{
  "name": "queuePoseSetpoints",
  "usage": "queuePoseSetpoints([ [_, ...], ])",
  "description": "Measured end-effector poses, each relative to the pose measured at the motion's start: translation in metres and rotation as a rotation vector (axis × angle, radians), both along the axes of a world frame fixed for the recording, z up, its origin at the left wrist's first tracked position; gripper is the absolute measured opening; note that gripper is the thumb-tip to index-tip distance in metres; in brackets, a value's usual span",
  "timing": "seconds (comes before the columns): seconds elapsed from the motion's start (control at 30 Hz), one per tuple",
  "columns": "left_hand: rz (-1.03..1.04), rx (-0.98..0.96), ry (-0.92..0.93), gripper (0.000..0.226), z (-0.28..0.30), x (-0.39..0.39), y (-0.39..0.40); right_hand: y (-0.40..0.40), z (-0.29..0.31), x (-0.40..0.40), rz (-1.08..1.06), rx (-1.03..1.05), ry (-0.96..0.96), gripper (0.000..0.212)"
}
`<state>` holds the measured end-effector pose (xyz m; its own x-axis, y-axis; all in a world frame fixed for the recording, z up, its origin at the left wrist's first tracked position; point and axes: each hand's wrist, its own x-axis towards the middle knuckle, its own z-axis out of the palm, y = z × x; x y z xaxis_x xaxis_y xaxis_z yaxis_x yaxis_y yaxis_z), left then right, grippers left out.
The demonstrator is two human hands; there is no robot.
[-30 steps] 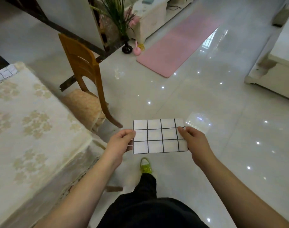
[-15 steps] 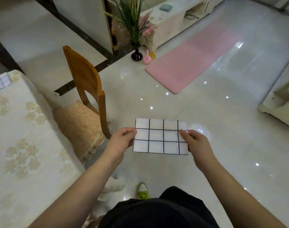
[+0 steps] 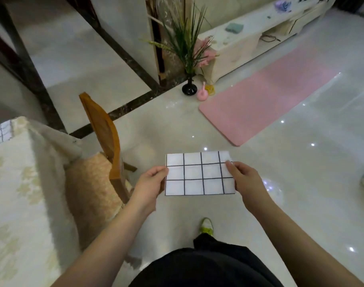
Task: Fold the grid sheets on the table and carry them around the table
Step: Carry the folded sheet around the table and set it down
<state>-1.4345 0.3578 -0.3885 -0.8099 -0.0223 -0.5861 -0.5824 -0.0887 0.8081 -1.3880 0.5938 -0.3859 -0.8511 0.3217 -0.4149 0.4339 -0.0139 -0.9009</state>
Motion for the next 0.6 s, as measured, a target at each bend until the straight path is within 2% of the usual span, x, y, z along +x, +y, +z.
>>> queuePoseSetpoints([
  [0.07, 0.031, -0.010, 0.014, 0.020, 0.009, -0.028, 0.012, 0.015, 0.006, -0.033, 0.080, -0.025, 0.003, 0.040],
  [0.27, 0.089, -0.068, 0.071, 0.020, 0.018, -0.092, 0.022, 0.037, 0.007, -0.129, 0.214, 0.040, 0.049, 0.055],
  [0.43, 0.115, -0.120, 0.075, 0.017, 0.007, -0.143, -0.001, 0.021, -0.002, -0.200, 0.294, -0.012, 0.015, 0.049],
  [0.6, 0.294, -0.007, 0.060, 0.015, 0.001, -0.208, -0.029, -0.014, -0.011, -0.287, 0.381, 0.009, 0.014, 0.047],
])
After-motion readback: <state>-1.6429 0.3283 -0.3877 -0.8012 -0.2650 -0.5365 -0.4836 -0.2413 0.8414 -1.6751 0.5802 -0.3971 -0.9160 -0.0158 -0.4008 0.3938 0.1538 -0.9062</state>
